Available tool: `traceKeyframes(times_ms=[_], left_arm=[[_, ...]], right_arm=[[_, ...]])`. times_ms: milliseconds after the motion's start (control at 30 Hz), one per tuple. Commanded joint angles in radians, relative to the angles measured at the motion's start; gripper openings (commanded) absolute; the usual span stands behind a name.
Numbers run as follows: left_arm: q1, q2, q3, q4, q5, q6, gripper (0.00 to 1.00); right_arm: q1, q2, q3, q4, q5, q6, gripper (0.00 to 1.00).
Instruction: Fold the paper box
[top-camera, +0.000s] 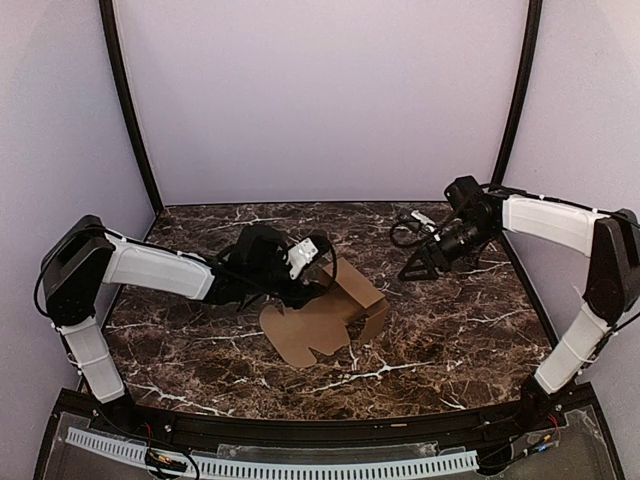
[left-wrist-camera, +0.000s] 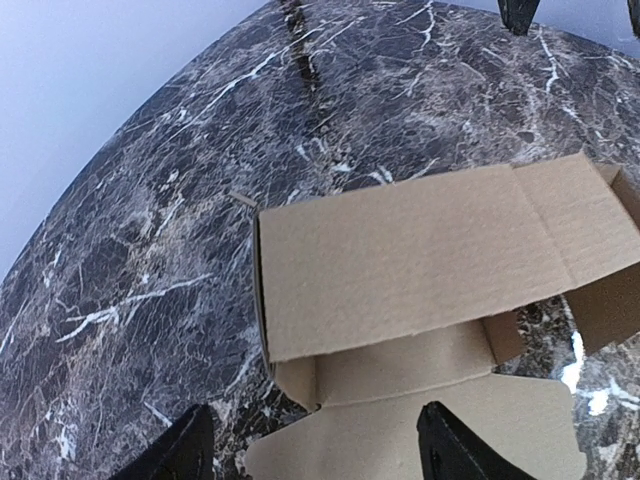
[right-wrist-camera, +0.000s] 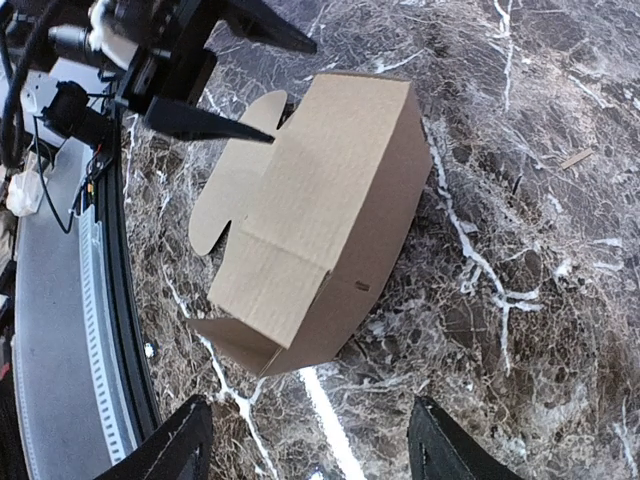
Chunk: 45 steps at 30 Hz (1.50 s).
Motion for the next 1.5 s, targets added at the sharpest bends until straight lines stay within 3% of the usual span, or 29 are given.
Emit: traceKeyframes(times_ms=[0, 133, 267, 367, 533, 1067, 1267, 1467], left_arm=[[0.002, -0.074, 0.116, -0.307, 0.105, 0.06, 0.71], [0.002, -0.071, 0.186, -0.327, 0.071, 0.015, 0.72], [0.013, -0.007, 0.277, -0.295, -0.096, -0.117, 0.83], [0.035, 0.063, 0.384, -0.355, -0.053, -0.213, 0.83], [0.043, 0.125, 0.424, -0.352, 0.031, -0.373, 0.83], [0.056, 0.126, 0.398, -0.47, 0.122, -0.421, 0.73], [0.074, 0.131, 0.377, -0.445, 0.167, -0.457, 0.72], [0.072, 0.026, 0.342, -0.42, 0.069, -0.465, 0.72]], right_arm=[[0.01, -0.069, -0.131, 0.135, 0.092, -0.045, 0.66], [0.018, -0.077, -0.176, 0.226, 0.105, 0.03, 0.66], [0.061, -0.049, -0.142, 0.278, 0.138, 0.034, 0.66], [0.102, -0.019, -0.101, 0.271, 0.144, 0.038, 0.65], [0.168, 0.017, -0.068, 0.244, 0.189, 0.016, 0.65], [0.288, 0.174, 0.085, 0.19, 0.447, -0.036, 0.64], [0.29, 0.17, 0.107, 0.094, 0.419, -0.084, 0.66], [0.289, 0.106, 0.083, 0.061, 0.404, -0.077, 0.68]])
